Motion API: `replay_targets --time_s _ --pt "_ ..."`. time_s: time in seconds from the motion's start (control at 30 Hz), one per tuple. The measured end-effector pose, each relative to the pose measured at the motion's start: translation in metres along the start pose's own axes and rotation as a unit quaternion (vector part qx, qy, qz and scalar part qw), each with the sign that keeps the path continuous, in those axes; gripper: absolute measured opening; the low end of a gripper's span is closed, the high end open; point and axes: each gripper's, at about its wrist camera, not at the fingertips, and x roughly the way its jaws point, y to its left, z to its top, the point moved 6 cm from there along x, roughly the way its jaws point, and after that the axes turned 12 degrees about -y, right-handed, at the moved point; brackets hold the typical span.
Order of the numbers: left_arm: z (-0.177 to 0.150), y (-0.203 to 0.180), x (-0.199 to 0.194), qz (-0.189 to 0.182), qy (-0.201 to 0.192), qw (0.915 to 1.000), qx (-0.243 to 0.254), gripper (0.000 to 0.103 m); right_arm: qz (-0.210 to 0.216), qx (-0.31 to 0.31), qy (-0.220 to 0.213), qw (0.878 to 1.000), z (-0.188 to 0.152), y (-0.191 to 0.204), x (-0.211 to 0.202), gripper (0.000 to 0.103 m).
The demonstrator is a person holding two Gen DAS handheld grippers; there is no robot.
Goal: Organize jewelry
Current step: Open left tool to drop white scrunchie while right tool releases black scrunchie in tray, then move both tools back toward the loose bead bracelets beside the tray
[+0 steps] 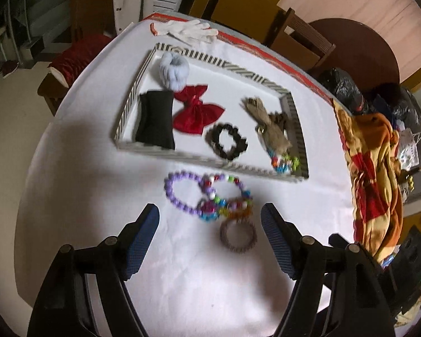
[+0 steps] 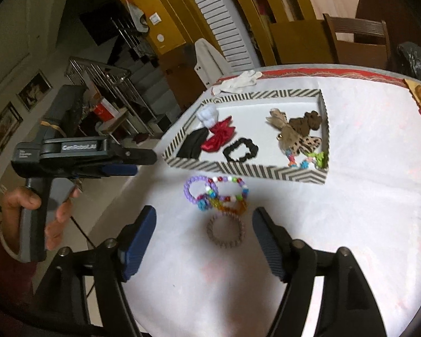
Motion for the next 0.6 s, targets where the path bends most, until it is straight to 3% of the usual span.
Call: replay_targets --time_s 0.13,0.37,0.6 --pt "-0.018 0.005 0.001 0.004 0.012 0.9999 -0.003 0.083 -0.009 0.001 0.018 1.000 -0.013 -0.004 0.002 0.076" --pt "-0.037 0.020 0.009 0.037 0.025 0.9990 -0.003 0.065 -0.027 0.004 0.045 0.999 -0.032 -0.013 0.019 0.076" --pt "-0.043 0.034 0.026 0.061 0.040 0.9974 -0.005 0.065 -0.051 -0.007 0.072 0.996 -0.033 -0.020 0.045 0.075"
